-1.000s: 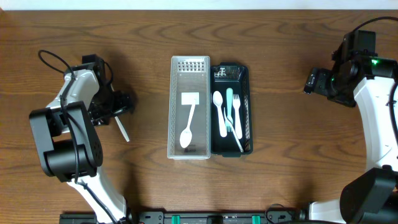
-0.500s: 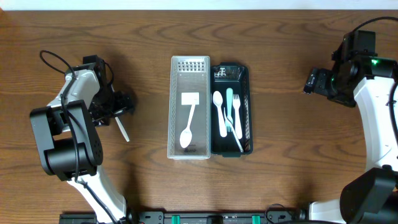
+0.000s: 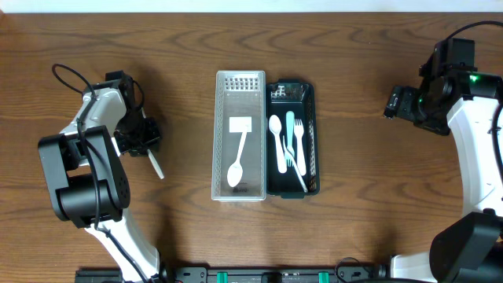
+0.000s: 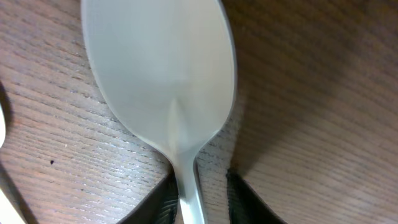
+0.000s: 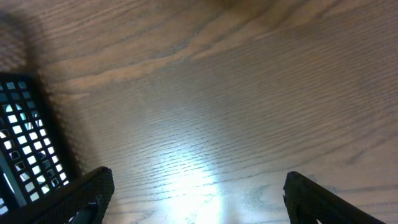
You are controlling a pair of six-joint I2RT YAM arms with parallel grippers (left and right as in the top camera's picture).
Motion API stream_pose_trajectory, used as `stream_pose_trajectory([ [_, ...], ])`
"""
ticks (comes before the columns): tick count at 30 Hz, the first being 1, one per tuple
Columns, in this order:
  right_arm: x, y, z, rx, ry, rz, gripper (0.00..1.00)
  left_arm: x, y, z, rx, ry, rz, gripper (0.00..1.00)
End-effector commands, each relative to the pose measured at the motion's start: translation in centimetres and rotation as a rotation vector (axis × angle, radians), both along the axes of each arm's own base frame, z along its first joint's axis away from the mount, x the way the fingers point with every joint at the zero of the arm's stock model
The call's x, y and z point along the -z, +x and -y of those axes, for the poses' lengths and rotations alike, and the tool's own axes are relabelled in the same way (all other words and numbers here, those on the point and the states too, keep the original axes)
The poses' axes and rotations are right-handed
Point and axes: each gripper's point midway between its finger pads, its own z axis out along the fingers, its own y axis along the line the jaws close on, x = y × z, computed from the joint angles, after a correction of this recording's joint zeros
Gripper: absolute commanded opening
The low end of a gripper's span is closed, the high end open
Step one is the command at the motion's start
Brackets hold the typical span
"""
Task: Pack container
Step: 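Move the left gripper to another white spoon and grasp it, then place the spoon into the white basket and release it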
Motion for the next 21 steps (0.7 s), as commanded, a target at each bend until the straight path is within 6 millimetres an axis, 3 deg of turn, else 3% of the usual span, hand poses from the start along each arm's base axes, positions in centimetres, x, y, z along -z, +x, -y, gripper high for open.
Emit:
stream_pose_trajectory([
  [1,0.2,0.0,-0.1,-0.011,0.002,-0.005,0.91,0.8,-0.6,0.1,0.0,-0.005,-0.032,0.19],
  [7,0.2,0.0,-0.1,-0.012,0.002,-0.005,0.91,0.8,-0.6,0.1,0.0,-0.005,-0.032,0.06],
  [13,0.2,0.0,-0.1,-0.012,0.001,-0.005,0.91,0.3,-0.6,0.1,0.0,-0.005,-0.034,0.06],
  [17,0.2,0.0,-0.1,-0.011,0.002,-0.005,0.91,-1.9,-0.1,0.4,0.014,-0.001,-0.016,0.06],
  [21,0.2,0.0,-0.1,-0.011,0.002,-0.005,0.91,-7.4,1.2,2.4,0.079,0.017,0.097,0.06],
])
